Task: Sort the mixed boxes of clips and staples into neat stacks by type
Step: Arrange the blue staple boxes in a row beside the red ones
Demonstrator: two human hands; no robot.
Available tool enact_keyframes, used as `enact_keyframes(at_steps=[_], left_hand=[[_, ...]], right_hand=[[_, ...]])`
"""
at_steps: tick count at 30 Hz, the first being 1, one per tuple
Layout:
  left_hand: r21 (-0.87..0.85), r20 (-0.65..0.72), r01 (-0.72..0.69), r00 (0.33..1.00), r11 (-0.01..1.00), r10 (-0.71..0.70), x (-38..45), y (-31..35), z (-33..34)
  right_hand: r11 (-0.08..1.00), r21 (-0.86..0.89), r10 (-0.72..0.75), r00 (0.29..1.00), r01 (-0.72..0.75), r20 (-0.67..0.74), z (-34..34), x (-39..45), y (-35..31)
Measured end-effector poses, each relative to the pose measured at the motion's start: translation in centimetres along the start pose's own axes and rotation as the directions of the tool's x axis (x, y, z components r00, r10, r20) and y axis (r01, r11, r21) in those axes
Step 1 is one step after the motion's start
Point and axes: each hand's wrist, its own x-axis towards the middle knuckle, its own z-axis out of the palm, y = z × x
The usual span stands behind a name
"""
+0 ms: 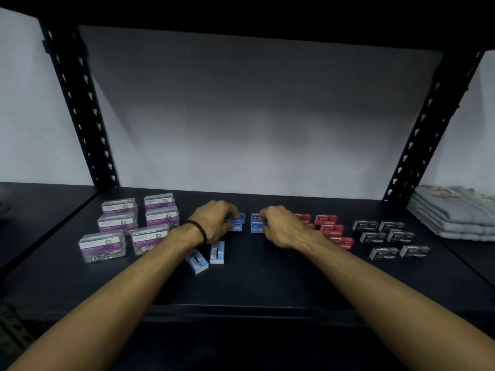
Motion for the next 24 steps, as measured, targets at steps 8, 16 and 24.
enact_keyframes(at_steps=[8,16,24], left_hand=[[-0.012,0.025,-0.004,1.000,1.000,0.005,0.9,-0.1,1.3],[-0.031,0.021,-0.007,1.000,1.000,0.007,1.1,-0.3,1.6],[-0.086,0.029,0.002,1.000,0.996,0.000,0.8,-0.6,1.4]], right_hand=[[1.000,0.004,-0.002,1.000,0.002,0.014,0.9,0.8,0.3],[1.000,0.017,-0.002,1.000,0.002,0.023,1.0,1.1,0.6],[1.000,0.013,0.001,1.000,-0.001,-0.003,1.3,0.8,0.8]])
